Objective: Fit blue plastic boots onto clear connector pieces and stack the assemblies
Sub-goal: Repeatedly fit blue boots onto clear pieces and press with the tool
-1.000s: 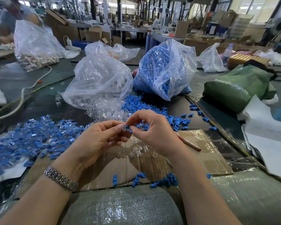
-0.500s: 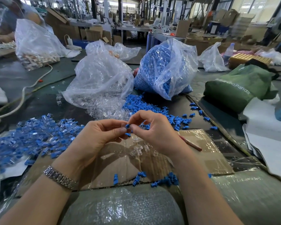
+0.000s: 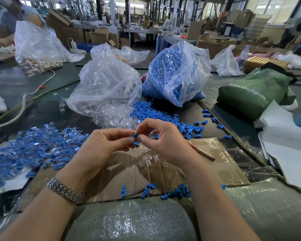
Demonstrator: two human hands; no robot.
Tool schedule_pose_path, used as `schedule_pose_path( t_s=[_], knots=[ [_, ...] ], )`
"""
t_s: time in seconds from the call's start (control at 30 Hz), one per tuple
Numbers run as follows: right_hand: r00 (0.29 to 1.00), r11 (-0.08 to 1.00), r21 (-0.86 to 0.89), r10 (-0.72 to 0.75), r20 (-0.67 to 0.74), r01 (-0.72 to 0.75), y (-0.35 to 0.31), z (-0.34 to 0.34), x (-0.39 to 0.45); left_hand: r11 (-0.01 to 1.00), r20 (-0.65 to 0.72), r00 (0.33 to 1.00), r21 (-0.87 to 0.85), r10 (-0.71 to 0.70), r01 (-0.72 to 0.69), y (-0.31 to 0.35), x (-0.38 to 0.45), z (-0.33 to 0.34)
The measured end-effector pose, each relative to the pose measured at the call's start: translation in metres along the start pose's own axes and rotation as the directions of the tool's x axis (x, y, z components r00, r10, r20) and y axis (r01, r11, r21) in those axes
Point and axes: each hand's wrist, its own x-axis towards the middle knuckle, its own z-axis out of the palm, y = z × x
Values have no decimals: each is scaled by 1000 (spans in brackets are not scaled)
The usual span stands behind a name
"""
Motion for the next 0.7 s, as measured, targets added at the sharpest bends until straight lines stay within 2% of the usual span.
schedule_pose_path(
  t_s=[0.07,0.13,0.17,0.23,0.3,0.37,0.43,0.57,0.7],
  knots=[
    [999,999,-13,51,-18,-52,1,-7,-1,999,-15,1000,-42,-25,24,-1,1,0],
    [978,969,-160,170,-124,-189,8,-17,-1,994,-55,998,-103,-42,36,-2,2,-1],
    [945,900,-297,276,-178,-319,13,-23,-3,991,-72,997,-130,-41,31,-2,3,-2],
    [828,675,-489,515,-224,-552,22,-33,-8,984,-89,995,-179,-38,22,-2,4,-4],
    [732,534,-567,652,-195,-627,28,-37,-12,978,-99,994,-210,-40,19,-2,6,-6],
    [712,479,-633,682,-169,-609,32,-38,-13,975,-111,993,-222,-41,15,-2,7,-7],
    [733,472,-661,657,-177,-583,32,-36,-11,973,-116,992,-232,-40,12,-2,7,-8],
    [770,489,-668,605,-204,-561,31,-31,-9,968,-111,993,-249,-35,6,-2,7,-10],
    [767,519,-625,604,-216,-584,37,-31,-6,965,-120,992,-262,-42,9,0,6,-10]
  ],
)
